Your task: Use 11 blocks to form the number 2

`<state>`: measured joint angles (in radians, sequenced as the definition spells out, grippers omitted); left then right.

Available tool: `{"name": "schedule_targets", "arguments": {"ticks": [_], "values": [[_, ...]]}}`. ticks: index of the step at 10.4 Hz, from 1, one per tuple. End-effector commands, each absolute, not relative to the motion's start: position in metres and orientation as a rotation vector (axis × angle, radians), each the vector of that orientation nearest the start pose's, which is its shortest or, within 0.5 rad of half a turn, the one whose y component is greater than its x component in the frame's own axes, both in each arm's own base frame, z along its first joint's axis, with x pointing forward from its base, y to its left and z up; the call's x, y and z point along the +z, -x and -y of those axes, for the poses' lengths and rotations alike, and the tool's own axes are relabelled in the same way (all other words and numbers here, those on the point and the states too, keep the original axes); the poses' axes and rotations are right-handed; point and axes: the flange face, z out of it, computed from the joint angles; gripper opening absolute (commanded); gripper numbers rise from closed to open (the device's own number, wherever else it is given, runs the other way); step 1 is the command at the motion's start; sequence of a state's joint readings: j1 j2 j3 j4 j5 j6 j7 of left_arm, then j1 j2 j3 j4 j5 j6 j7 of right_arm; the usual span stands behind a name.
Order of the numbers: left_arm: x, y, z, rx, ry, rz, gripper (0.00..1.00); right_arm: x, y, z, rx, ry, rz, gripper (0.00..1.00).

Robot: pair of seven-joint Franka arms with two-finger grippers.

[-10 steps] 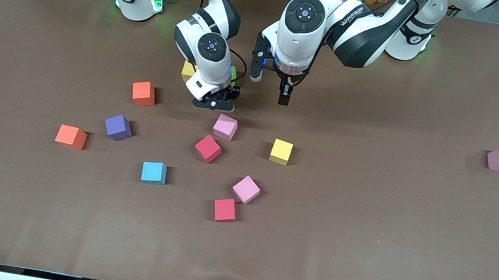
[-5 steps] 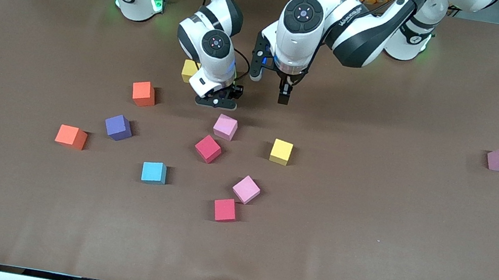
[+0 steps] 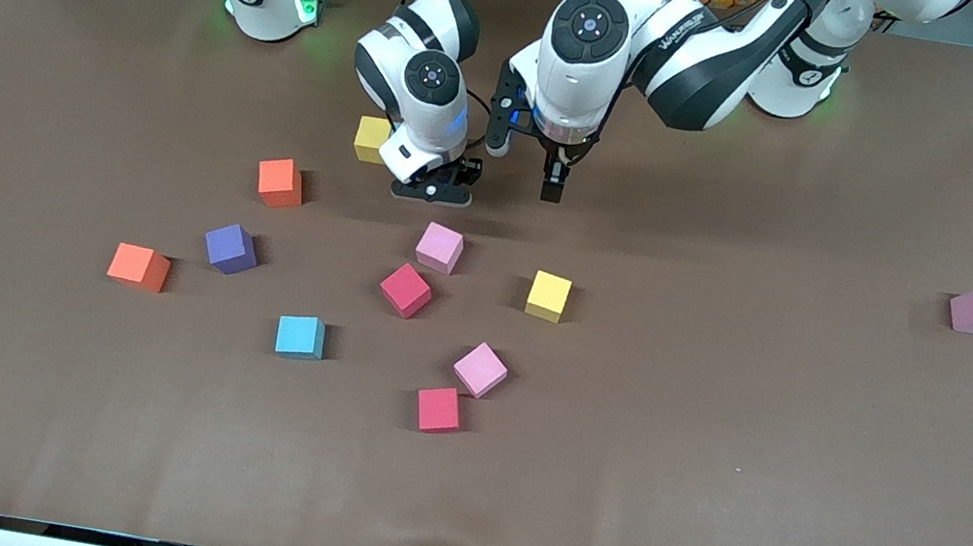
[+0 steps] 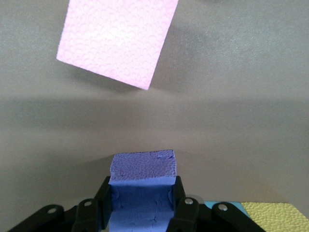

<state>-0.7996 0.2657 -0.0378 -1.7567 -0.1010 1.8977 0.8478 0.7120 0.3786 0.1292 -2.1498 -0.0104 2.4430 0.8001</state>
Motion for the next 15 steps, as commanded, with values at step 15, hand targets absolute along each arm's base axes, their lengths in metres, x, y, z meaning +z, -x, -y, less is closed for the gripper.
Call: {"name": "schedule_targets", "arguments": {"ticks": [15], "values": [[0.4038, -0.4021, 0.4658, 0.227, 2.156, -2.392, 1.00, 0.2168, -0.3654, -0.4037, 0.082, 3.212, 0.102, 0.00]]}}
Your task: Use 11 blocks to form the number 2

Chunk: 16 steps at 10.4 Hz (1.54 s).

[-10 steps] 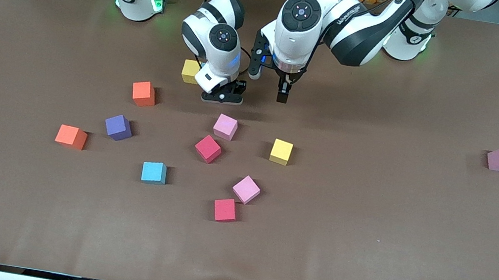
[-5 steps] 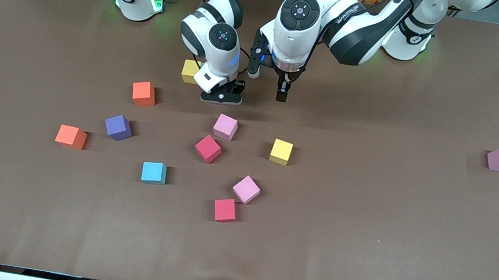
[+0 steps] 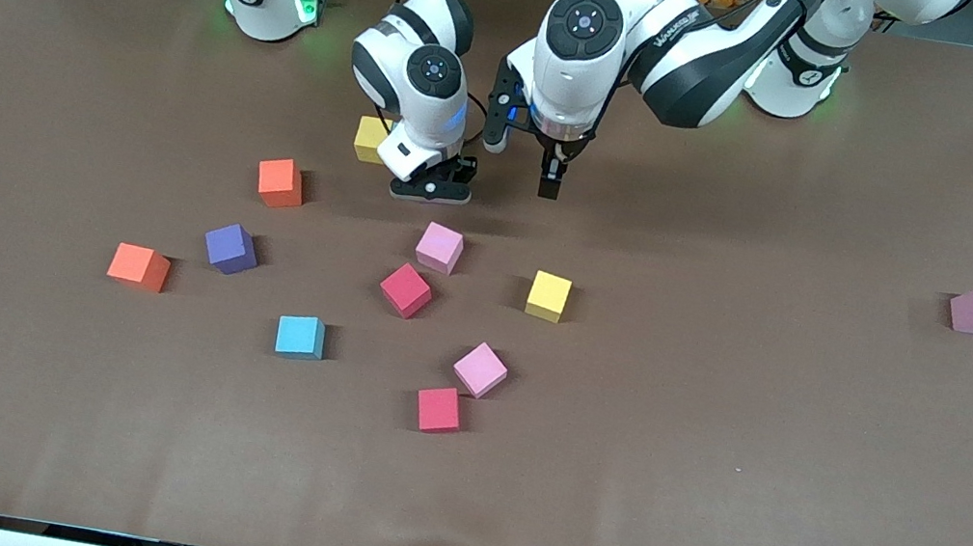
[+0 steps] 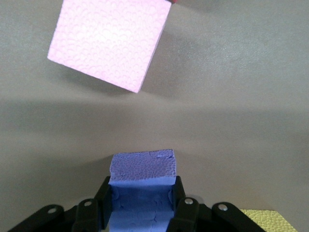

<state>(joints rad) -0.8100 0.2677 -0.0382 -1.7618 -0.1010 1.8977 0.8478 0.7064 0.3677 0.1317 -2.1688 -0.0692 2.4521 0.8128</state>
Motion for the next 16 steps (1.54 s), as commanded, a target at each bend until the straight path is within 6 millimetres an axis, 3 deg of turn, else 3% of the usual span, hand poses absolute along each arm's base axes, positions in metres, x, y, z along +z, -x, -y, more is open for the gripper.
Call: {"name": "schedule_targets", "arguments": {"ticks": [1, 2, 3, 8, 16], "values": [[0.404, -0.402, 0.466, 0.227, 2.156, -2.392, 1.00, 0.217, -0.366, -0.403, 0.082, 3.212, 0.099, 0.31], [0.404, -0.402, 0.466, 0.227, 2.156, -2.392, 1.00, 0.217, -0.366, -0.403, 0.081, 3.212, 0.094, 0.92], [0.404, -0.402, 0.466, 0.227, 2.156, -2.392, 1.00, 0.217, -0.366, -0.403, 0.081, 3.213, 0.094, 1.00], [0.403, -0.400, 0.468, 0.230, 2.151, -2.397, 1.00, 0.220, -0.369, -0.403, 0.075, 3.210, 0.086, 1.00], [0.407, -0.404, 0.466, 0.217, 2.159, -2.391, 1.00, 0.269, -0.399, -0.384, -0.013, 3.172, -0.019, 1.00]]}}
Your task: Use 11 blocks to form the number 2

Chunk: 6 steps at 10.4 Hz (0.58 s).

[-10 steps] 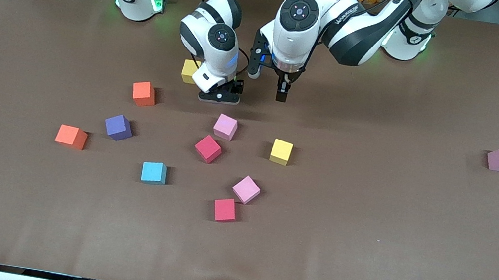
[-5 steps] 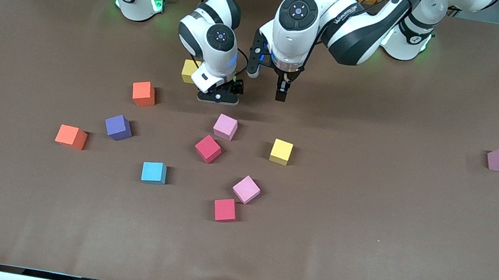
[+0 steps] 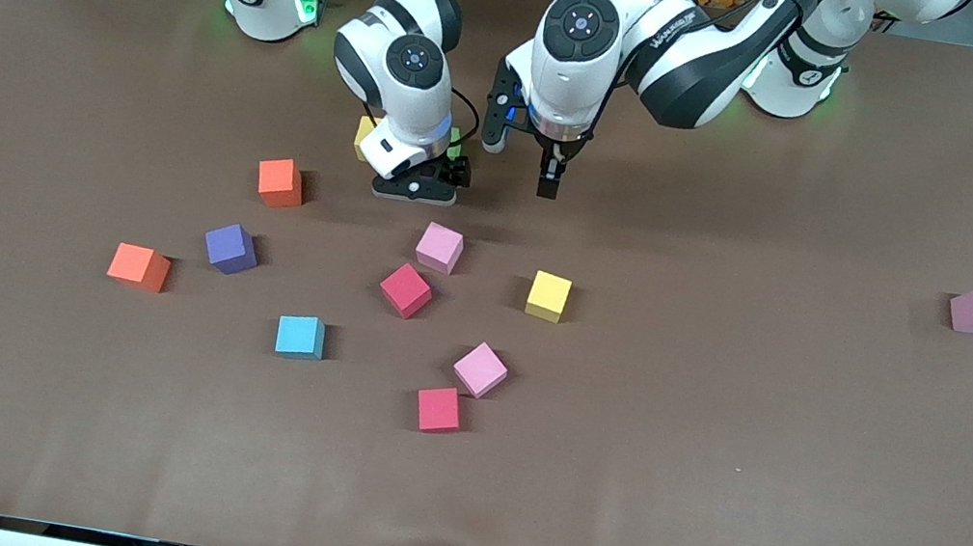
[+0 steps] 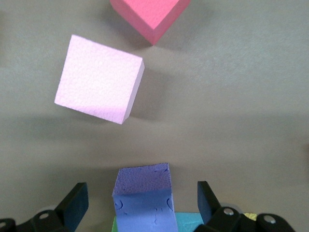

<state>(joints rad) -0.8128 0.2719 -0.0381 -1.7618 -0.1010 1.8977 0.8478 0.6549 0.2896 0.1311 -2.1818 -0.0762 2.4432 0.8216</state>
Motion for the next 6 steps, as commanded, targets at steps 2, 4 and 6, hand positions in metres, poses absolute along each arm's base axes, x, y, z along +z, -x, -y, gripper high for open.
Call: {"name": "schedule_targets", "arguments": {"ticks": [2, 4, 6], "values": [[0.414, -0.406, 0.466, 0.195, 2.163, -2.390, 1.00, 0.284, -0.433, -0.362, -0.034, 3.161, -0.117, 1.00], [0.419, -0.411, 0.464, 0.177, 2.174, -2.380, 1.00, 0.296, -0.479, -0.323, -0.056, 3.150, -0.170, 1.00], [0.425, -0.429, 0.452, 0.152, 2.212, -2.344, 1.00, 0.302, -0.518, -0.273, -0.076, 3.145, -0.155, 1.00]]}}
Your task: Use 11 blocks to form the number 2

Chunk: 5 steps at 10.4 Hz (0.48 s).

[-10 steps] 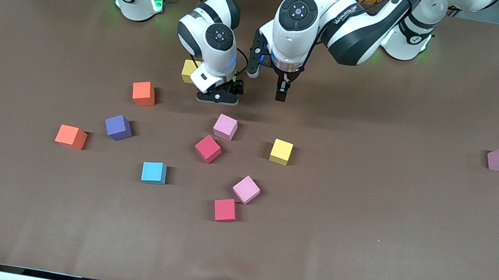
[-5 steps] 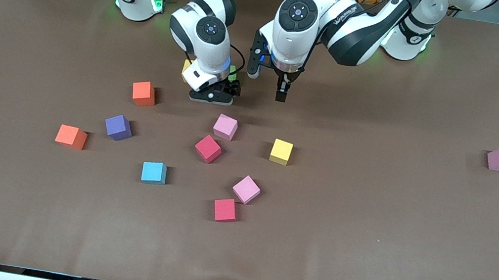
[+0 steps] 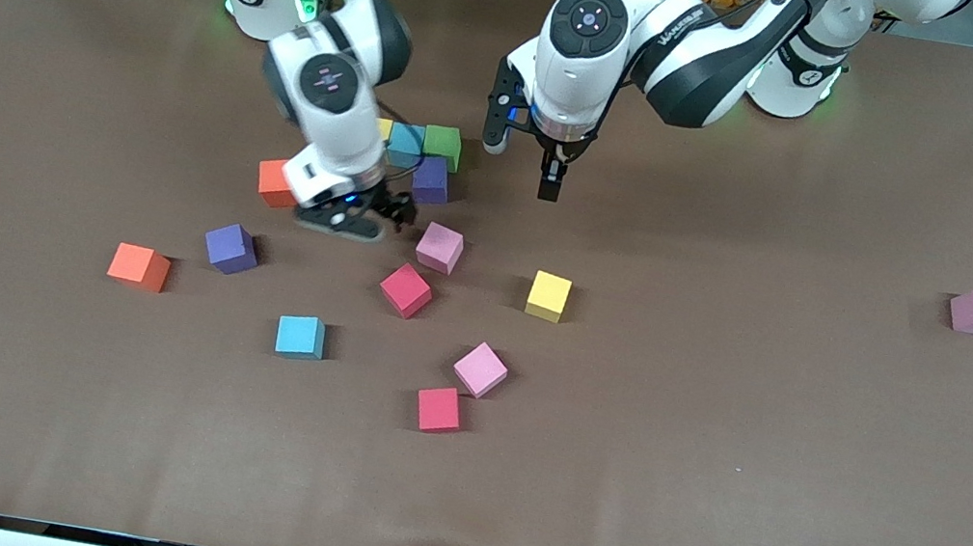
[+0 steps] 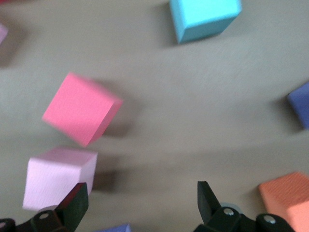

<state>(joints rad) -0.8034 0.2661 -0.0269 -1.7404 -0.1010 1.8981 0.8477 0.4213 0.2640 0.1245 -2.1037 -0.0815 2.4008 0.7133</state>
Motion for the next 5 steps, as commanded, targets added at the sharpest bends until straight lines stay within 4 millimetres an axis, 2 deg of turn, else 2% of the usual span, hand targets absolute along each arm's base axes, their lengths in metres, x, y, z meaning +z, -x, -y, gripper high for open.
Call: {"name": "schedule_targets", "arguments": {"ticks": [1, 2, 3, 5], "values": [[0.428, -0.441, 0.446, 0.134, 2.238, -2.321, 1.00, 0.301, -0.531, -0.246, -0.073, 3.151, -0.119, 1.00], [0.425, -0.454, 0.444, 0.096, 2.260, -2.298, 1.00, 0.299, -0.539, -0.222, -0.046, 3.164, -0.052, 1.00], [0.417, -0.465, 0.451, 0.040, 2.268, -2.286, 1.00, 0.296, -0.545, -0.197, 0.007, 3.182, 0.009, 1.00], [0.393, -0.470, 0.470, -0.033, 2.398, -2.152, 1.00, 0.285, -0.554, -0.156, 0.052, 3.185, 0.146, 1.00]]}}
